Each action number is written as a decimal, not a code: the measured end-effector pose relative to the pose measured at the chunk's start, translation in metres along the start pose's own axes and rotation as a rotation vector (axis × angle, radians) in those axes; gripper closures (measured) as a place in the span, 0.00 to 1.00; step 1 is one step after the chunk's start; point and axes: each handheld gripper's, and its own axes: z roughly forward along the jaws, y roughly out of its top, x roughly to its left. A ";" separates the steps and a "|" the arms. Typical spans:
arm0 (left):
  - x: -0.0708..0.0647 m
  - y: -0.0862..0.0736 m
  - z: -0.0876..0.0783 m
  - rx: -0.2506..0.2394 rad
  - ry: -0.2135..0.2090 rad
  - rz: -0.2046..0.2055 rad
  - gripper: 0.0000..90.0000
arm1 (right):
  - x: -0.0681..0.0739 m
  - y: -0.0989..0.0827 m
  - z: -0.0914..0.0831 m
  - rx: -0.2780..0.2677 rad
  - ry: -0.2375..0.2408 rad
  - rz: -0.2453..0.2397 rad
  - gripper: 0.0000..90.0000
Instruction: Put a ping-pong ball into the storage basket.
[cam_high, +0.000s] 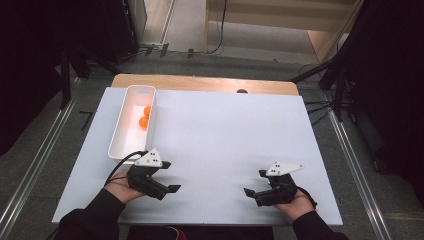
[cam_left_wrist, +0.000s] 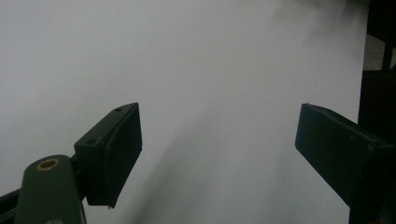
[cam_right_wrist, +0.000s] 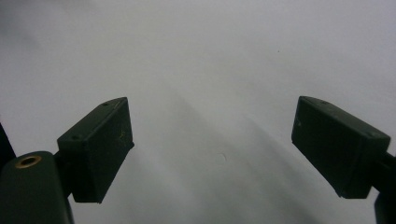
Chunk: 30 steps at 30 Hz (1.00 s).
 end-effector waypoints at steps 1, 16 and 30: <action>0.000 -0.001 0.000 -0.001 0.000 -0.001 0.17 | 0.000 0.000 0.000 0.000 0.000 -0.001 0.12; -0.002 -0.012 -0.001 0.048 -0.004 0.006 0.17 | 0.000 0.000 0.000 0.000 -0.001 0.001 0.12; -0.001 -0.022 -0.006 0.060 0.002 0.001 0.17 | -0.001 0.000 0.000 0.003 -0.001 -0.003 0.12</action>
